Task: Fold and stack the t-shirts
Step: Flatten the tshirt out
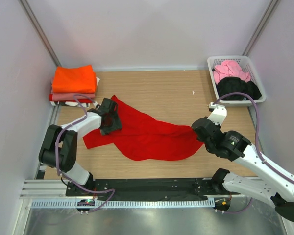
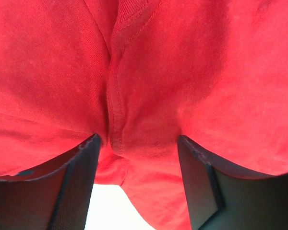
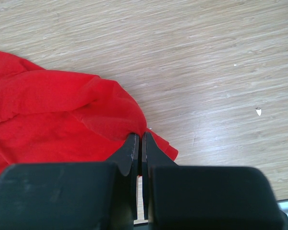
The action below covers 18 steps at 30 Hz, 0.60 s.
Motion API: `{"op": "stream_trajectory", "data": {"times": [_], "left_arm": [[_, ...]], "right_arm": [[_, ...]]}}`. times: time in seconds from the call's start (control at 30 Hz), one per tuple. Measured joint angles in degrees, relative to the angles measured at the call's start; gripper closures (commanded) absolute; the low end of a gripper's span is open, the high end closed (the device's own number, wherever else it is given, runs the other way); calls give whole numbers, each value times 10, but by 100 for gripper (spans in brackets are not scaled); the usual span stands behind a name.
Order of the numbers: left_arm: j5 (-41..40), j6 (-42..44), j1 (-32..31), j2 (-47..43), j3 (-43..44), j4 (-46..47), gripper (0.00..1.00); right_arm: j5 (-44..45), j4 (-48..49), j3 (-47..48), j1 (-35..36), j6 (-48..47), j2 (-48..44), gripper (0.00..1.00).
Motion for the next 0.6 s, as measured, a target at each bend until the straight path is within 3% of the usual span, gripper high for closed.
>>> {"op": "stream_trajectory", "data": {"times": [0.13,0.27,0.3,0.43,0.6], "left_arm": [[3,-6,-2,1,0,5,59],[5,-6,-5,1,0,9,71],[6,-6,-5,1,0,8,71],[8,-2,-7,-3,0,6,36],[7,-4,-9,-14,2,-5,32]], "right_arm": [[0,1,0,0,0,0,99],[0,2,-1,0,-2,0,99],[0,3,-2,0,-2,1,99],[-2,3,-3,0,-4,6,99],[-2,4,-3,0,-4,8,99]]}}
